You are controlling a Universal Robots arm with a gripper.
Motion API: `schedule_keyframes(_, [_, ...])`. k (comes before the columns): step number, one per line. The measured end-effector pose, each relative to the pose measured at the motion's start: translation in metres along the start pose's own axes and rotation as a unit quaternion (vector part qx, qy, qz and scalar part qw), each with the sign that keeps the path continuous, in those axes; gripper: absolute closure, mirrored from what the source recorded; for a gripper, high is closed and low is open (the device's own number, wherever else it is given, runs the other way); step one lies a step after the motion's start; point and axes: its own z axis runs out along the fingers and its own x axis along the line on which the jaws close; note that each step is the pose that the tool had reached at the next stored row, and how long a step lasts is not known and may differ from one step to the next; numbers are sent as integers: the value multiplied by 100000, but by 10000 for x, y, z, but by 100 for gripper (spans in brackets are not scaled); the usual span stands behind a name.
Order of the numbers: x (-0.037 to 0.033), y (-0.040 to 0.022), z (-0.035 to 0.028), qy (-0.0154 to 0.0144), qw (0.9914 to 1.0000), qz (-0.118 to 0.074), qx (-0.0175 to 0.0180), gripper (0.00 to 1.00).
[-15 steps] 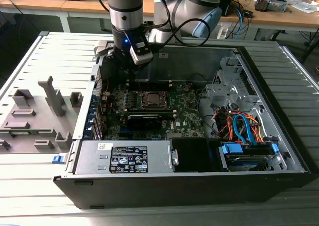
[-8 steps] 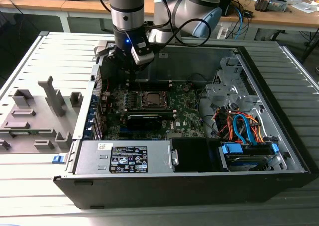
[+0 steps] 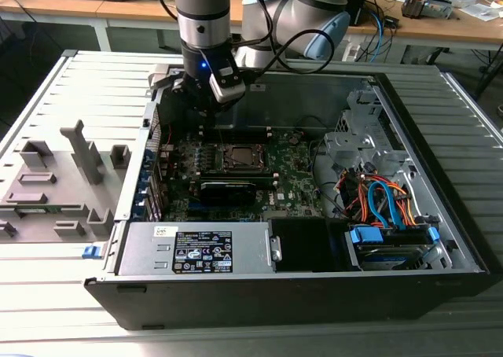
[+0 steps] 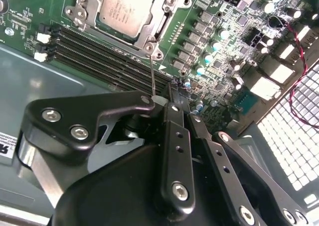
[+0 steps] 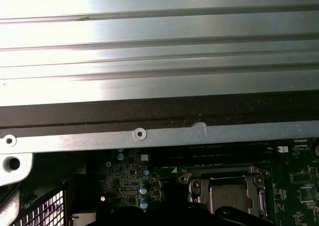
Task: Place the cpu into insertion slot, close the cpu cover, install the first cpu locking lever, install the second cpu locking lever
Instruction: 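Install the first cpu locking lever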
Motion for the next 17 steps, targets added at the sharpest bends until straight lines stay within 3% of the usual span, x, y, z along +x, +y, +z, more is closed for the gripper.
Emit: schedule_keyframes(17, [-53,3,3,-2,100000,-39,-2,89])
